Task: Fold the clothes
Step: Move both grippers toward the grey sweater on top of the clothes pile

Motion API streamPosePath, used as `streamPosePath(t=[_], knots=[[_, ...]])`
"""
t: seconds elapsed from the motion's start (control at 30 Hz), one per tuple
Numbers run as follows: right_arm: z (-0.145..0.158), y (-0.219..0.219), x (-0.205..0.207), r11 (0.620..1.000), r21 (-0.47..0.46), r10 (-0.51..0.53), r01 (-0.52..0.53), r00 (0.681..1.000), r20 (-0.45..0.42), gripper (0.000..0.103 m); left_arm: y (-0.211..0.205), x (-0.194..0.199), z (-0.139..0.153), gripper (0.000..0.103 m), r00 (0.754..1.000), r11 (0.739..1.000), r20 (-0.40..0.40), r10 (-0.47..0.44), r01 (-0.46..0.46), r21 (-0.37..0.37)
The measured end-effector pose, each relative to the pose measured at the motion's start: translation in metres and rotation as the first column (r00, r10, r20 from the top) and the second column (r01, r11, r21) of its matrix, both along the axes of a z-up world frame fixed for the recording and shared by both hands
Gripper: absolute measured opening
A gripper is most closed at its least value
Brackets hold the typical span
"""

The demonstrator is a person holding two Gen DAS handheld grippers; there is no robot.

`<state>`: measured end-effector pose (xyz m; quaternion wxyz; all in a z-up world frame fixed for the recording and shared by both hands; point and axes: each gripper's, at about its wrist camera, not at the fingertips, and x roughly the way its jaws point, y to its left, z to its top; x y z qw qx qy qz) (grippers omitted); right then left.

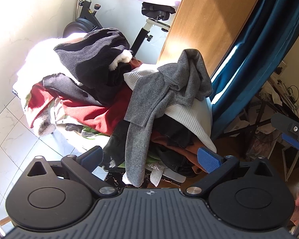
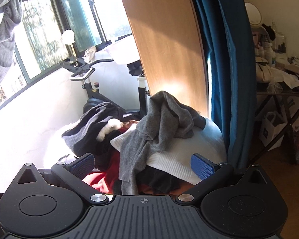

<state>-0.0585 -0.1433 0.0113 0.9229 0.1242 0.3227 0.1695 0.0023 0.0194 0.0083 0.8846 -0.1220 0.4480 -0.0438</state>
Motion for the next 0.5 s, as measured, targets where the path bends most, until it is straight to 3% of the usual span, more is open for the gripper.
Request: streamPosePath(t=[0.2, 0.5], knots=[[-0.005, -0.004, 0.005, 1.0, 0.009, -0.014, 0.014, 1.0, -0.027, 0.102, 0.001, 0.0, 0.0, 0.103, 1.0, 1.0, -0.009, -0.01, 0.01, 0.007], [-0.012, 0.004, 0.004, 1.0, 0.006, -0.008, 0.009, 0.998, -0.061, 0.102, 0.004, 0.001, -0.005, 0.103, 1.0, 0.998, -0.019, -0.008, 0.007, -0.056]])
